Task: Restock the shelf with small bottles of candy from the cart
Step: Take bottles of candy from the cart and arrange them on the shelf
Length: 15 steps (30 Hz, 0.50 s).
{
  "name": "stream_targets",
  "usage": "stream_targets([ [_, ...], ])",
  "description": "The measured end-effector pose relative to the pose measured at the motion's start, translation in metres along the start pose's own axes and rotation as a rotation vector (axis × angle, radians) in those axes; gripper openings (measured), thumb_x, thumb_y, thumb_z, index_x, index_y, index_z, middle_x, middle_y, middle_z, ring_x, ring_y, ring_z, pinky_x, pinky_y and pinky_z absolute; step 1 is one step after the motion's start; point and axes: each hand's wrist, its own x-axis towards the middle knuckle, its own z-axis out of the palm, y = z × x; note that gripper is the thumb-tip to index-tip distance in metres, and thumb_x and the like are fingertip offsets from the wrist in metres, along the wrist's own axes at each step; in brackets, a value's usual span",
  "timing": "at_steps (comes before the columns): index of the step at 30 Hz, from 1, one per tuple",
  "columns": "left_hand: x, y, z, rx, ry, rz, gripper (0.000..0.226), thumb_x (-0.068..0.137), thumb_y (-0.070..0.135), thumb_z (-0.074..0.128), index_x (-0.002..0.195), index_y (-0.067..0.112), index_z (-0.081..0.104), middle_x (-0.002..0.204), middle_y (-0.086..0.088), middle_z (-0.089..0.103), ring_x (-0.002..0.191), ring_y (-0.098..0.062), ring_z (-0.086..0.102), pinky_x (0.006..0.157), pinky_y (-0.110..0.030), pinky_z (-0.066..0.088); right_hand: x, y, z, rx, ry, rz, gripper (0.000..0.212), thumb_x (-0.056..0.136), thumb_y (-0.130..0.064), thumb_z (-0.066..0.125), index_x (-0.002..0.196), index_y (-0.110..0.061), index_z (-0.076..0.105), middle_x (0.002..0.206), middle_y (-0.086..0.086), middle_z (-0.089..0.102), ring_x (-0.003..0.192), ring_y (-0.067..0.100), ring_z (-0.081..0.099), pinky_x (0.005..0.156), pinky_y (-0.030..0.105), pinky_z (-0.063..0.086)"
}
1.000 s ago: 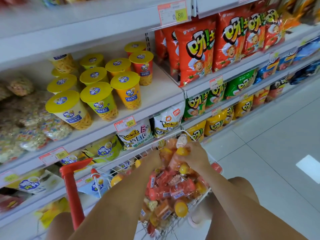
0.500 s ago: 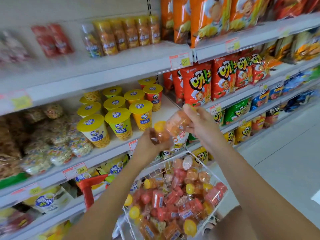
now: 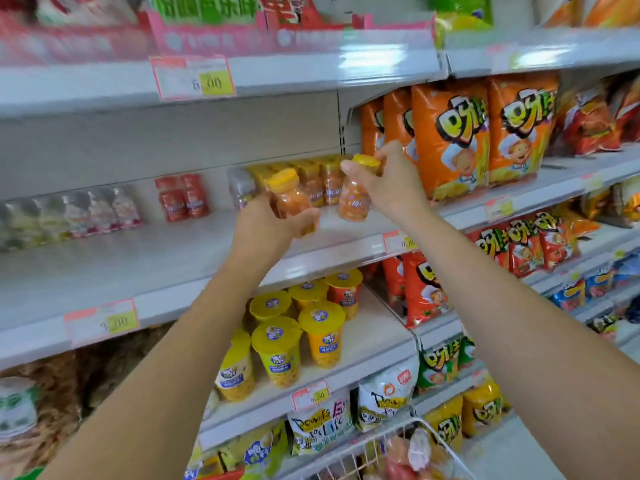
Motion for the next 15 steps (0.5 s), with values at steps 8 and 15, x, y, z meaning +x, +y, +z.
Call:
stream_targets([
  [8,0.043,-0.004,0.032,0.270,-0.115,-0.082,0.035,0.079,0.040,0.072,0.082,0.008,0.058,0.082,-0.006,0.062,0.080,-0.024,0.061,0.067,-0.031,0.047,0.031,0.017,0.044,-0.306,-0.110,0.005,0.066,0.084,-0.050,0.064,0.128,-0.006,0.041,0.110,0.013,0.064,0.101,0.031,0.062,0.073,0.032,0.047],
  [15,0.061,-0.016,0.032,0.385,-0.271,-0.176,0.040,0.075,0.041,0.076,0.089,0.007,0.059,0.082,-0.005,0.059,0.077,-0.020,0.054,0.068,-0.028,0.043,0.030,0.029,0.038,-0.316,-0.469,0.028,0.051,0.076,-0.029,0.078,0.119,-0.013,0.055,0.115,0.007,0.064,0.108,0.026,0.059,0.090,0.035,0.048],
])
